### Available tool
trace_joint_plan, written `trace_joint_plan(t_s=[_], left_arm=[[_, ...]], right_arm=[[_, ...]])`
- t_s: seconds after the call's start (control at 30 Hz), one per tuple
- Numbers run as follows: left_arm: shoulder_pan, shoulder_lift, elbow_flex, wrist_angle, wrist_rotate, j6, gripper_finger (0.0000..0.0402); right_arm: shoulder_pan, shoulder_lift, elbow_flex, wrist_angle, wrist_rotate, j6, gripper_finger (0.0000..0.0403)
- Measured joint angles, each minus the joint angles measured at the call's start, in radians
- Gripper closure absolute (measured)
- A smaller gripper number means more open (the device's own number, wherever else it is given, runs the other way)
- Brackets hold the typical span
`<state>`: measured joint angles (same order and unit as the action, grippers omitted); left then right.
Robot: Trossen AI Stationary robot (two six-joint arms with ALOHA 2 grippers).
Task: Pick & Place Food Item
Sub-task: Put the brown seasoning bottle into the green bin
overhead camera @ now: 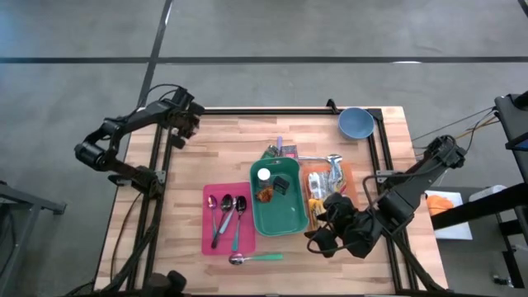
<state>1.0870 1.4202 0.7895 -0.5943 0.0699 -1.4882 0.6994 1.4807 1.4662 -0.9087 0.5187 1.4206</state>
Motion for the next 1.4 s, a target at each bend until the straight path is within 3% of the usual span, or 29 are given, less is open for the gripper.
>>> trace_joint_plan(t_s=[0.3, 0.53, 0.73, 0.97, 1.1, 1.4], left_arm=[[-0.001, -0.063, -0.005, -0.058, -0.011, -0.359, 0.0141], [0.003, -0.096, -0.01, -0.069, -0.128, -0.406, 0.0069], [0.008, -0.117, -0.01, -0.137, -0.154, -0.415, 0.0051], [0.008, -0.182, -0.01, -0.281, -0.248, -0.546, 0.005], [0.008, -0.204, -0.01, -0.273, -0.319, -0.61, 0.005], [0.015, -0.155, -0.01, -0.252, -0.333, -0.636, 0.005]], right_arm=[[0.007, 0.0, 0.0, 0.003, 0.004, -0.01, 0.0034], [0.007, 0.0, 0.0, -0.002, 0.015, -0.001, 0.0034], [0.006, 0.0, 0.0, -0.003, 0.042, 0.007, 0.0034], [0.006, 0.0, 0.0, -0.007, 0.051, 0.02, 0.0034], [0.006, 0.0, 0.0, -0.015, 0.056, 0.019, 0.0034], [0.006, 0.0, 0.0, -0.036, 0.061, 0.051, 0.0034]])
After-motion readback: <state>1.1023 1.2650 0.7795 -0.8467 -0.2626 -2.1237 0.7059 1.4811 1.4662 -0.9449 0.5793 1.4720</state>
